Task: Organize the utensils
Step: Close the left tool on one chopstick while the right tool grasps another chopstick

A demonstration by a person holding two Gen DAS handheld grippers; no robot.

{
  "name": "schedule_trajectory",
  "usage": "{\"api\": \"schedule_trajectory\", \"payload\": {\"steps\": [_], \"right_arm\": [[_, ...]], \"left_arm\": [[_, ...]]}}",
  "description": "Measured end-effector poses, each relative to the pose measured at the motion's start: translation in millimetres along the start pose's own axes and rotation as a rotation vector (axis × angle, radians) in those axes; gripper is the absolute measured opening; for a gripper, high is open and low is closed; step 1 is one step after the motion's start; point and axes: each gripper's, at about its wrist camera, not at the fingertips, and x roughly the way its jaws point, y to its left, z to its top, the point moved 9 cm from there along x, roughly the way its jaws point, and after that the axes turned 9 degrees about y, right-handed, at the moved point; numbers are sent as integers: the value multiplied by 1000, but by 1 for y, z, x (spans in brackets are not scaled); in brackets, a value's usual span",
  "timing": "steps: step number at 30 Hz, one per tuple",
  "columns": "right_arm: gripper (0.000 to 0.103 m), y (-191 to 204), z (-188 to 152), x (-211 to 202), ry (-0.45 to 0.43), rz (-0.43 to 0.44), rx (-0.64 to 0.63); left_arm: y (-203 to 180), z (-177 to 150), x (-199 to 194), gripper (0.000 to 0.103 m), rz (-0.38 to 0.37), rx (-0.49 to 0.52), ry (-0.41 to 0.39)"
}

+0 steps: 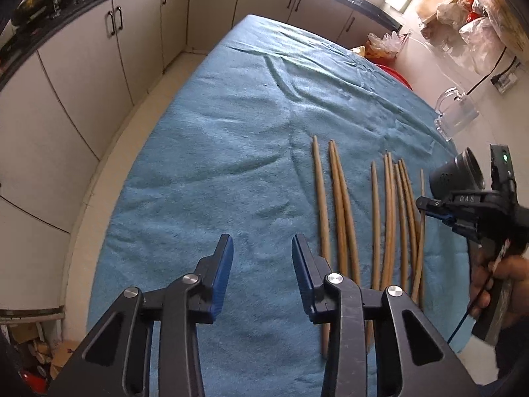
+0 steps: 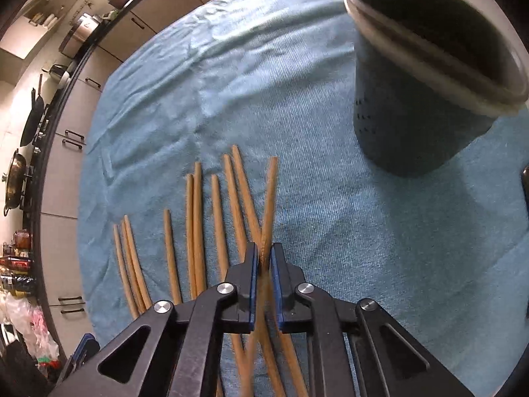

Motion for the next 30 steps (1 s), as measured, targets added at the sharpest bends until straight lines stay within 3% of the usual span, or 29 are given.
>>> {"api": "schedule_trajectory", "payload": {"steps": [4, 13, 17, 19, 23, 26, 30], "right_arm": [[7, 14, -2, -20, -57, 19, -54], [7, 32, -15, -77, -205, 72, -160], [7, 33, -20, -88, -225, 79, -175], [7, 34, -22, -93, -234, 81, -185], [7, 37, -26, -98, -246, 89, -201], [7, 42, -28, -103, -254, 95, -220], [7, 48, -34, -116, -285, 102, -258]], "left_arm": [[-14, 13, 13, 36, -36, 29, 29], [-53, 32, 57, 36, -32, 133, 115], [-57, 41, 73, 20, 8, 134, 145], [-61, 49, 76, 20, 27, 148, 138], [-65, 62, 82, 6, 77, 170, 133], [-63, 62, 76, 6, 32, 148, 114], [-60, 61, 40, 6, -25, 129, 4]]}}
